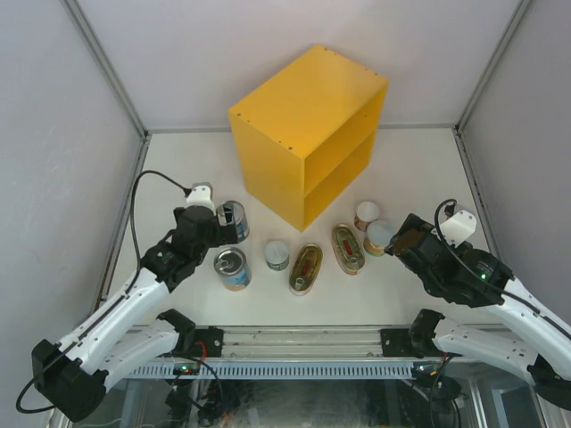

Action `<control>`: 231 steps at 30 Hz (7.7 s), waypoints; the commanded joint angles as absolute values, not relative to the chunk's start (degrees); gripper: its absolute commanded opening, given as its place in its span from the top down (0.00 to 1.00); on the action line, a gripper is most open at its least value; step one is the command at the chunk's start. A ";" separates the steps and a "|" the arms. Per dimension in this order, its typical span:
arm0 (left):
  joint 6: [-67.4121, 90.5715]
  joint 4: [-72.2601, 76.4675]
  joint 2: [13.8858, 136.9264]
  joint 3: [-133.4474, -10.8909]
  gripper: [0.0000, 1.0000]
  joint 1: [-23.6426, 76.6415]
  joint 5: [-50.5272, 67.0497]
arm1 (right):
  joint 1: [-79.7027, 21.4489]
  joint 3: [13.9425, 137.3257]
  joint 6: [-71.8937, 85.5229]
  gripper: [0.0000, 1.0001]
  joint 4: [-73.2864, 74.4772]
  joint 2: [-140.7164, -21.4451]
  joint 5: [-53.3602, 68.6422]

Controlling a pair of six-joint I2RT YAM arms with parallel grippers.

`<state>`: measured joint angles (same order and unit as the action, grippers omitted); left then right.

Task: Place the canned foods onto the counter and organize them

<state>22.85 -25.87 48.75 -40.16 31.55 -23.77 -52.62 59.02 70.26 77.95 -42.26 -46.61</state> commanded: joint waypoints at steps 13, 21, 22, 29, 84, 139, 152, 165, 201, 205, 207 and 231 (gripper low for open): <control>18.90 -12.30 54.91 -36.46 0.00 31.73 -24.50 | -55.35 61.08 72.19 0.00 77.91 -43.33 -49.09; 18.52 -7.40 60.95 -36.79 0.00 31.73 -25.98 | -55.84 61.22 72.38 0.00 77.99 -43.56 -49.49; 18.40 -6.91 61.66 -36.95 0.00 31.73 -25.79 | -55.86 61.25 72.47 0.00 77.96 -43.71 -49.47; 18.55 -4.96 66.95 -37.97 0.00 31.73 -27.42 | -56.16 61.29 72.73 0.00 77.35 -44.47 -49.66; 19.86 6.56 71.76 -33.43 0.87 28.13 -24.29 | -57.05 60.48 69.56 0.02 72.35 -48.79 -50.62; 14.59 -14.19 54.56 -52.14 1.00 25.85 -32.07 | -57.33 55.59 66.73 0.04 66.94 -43.77 -48.43; 14.14 -27.48 55.47 -70.66 1.00 25.65 -30.21 | -57.31 55.55 65.23 0.04 65.55 -42.21 -48.73; 13.26 -35.57 62.36 -91.27 1.00 25.66 -26.10 | -57.35 57.22 61.74 0.06 62.50 -42.27 -47.73; 8.85 -28.70 86.23 -126.86 1.00 29.26 -18.86 | -54.72 63.98 47.95 0.06 45.36 -49.88 -44.68; 8.93 -27.74 90.24 -131.88 1.00 29.76 -18.59 | -53.34 65.02 46.91 0.06 42.23 -51.03 -42.41; 8.50 -27.75 92.66 -134.98 1.00 29.90 -18.26 | -52.56 65.28 46.91 0.06 40.45 -51.50 -40.53; 10.79 -20.93 106.08 -141.77 1.00 30.05 -11.75 | -50.01 69.69 45.70 0.07 33.94 -57.66 -36.46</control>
<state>9.78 -32.29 107.77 -135.55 29.67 -13.80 -50.26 67.22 46.35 36.12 -57.93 -35.90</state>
